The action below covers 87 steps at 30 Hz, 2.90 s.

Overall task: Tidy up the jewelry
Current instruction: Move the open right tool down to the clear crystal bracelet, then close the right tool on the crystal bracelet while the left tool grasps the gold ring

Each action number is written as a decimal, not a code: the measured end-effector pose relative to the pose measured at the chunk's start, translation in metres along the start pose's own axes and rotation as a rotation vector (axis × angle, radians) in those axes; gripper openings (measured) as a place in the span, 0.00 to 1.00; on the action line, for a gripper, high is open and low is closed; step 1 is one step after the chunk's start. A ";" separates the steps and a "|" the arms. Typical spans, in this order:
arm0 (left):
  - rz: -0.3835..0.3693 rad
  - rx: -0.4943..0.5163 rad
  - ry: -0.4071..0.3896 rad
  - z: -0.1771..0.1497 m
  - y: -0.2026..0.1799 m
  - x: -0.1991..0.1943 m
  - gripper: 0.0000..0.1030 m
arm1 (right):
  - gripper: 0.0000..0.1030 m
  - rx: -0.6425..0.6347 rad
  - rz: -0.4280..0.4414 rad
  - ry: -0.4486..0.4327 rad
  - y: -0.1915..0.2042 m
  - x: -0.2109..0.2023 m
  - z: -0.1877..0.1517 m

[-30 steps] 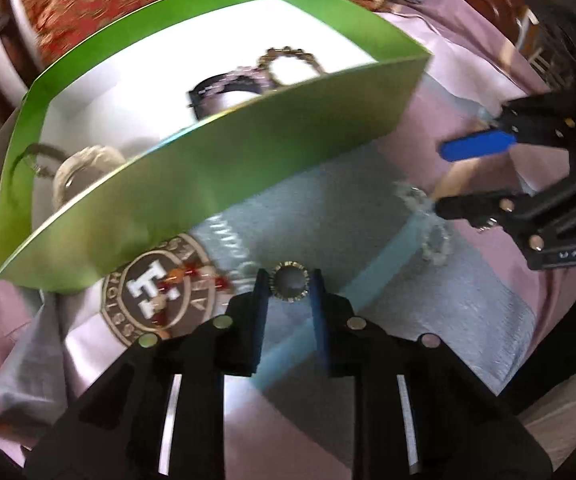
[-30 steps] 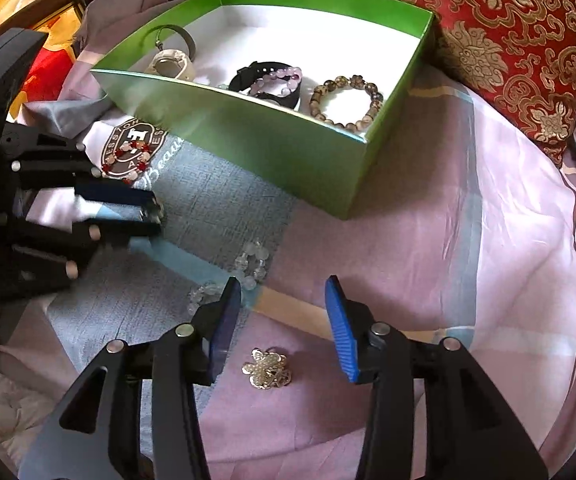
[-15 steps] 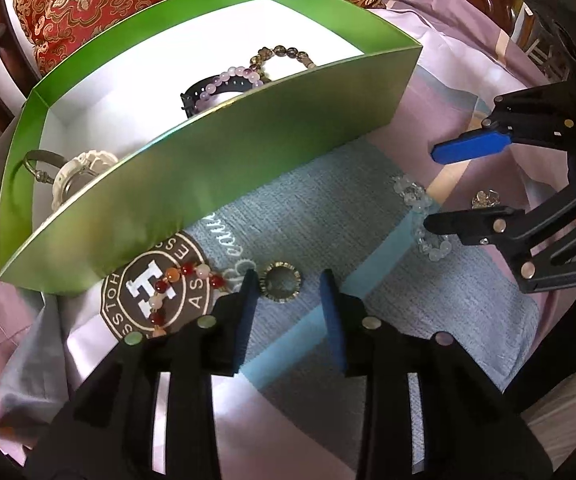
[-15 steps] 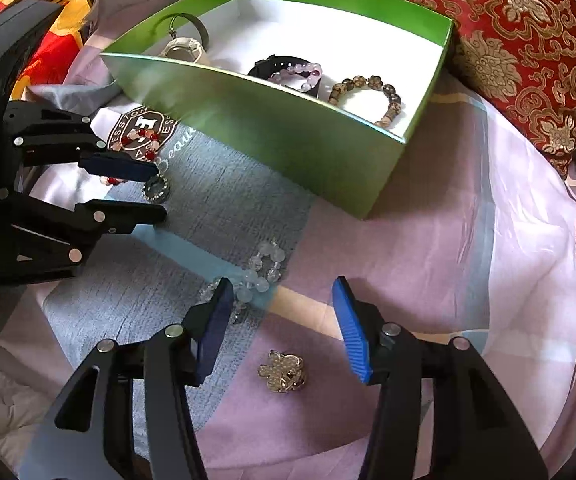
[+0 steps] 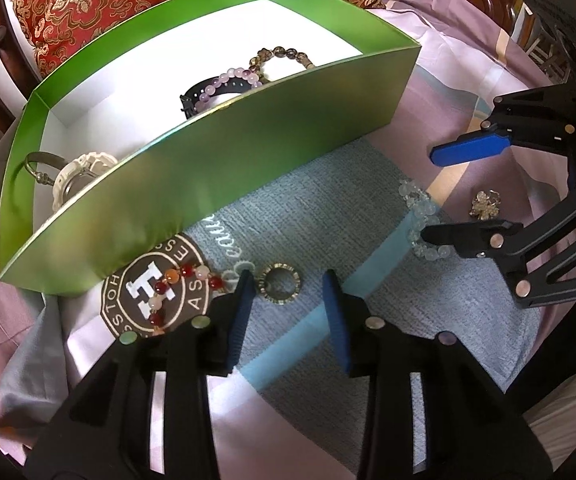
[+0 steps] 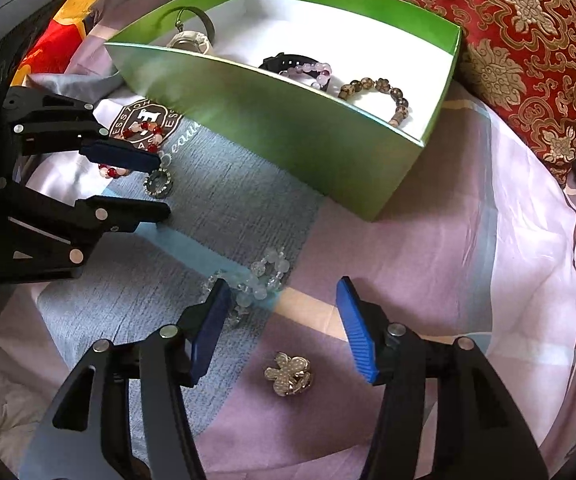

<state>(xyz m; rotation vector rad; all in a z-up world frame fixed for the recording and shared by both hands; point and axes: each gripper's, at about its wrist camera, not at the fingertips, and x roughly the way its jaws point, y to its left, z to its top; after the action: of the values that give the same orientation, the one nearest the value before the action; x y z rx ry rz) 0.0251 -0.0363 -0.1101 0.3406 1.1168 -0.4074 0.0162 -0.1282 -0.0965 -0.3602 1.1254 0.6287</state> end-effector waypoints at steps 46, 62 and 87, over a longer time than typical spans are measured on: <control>-0.022 0.004 -0.003 0.001 -0.001 -0.001 0.30 | 0.63 0.088 -0.037 -0.031 -0.036 -0.018 -0.001; -0.034 0.038 -0.003 -0.001 -0.013 -0.002 0.20 | 0.18 -0.052 0.067 -0.025 0.004 -0.007 -0.002; -0.014 0.011 -0.056 -0.009 0.000 -0.038 0.20 | 0.07 0.013 0.137 -0.139 -0.009 -0.044 0.008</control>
<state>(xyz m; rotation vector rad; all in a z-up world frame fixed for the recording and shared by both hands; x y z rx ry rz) 0.0033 -0.0271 -0.0795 0.3290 1.0633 -0.4335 0.0147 -0.1436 -0.0532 -0.2252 1.0258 0.7551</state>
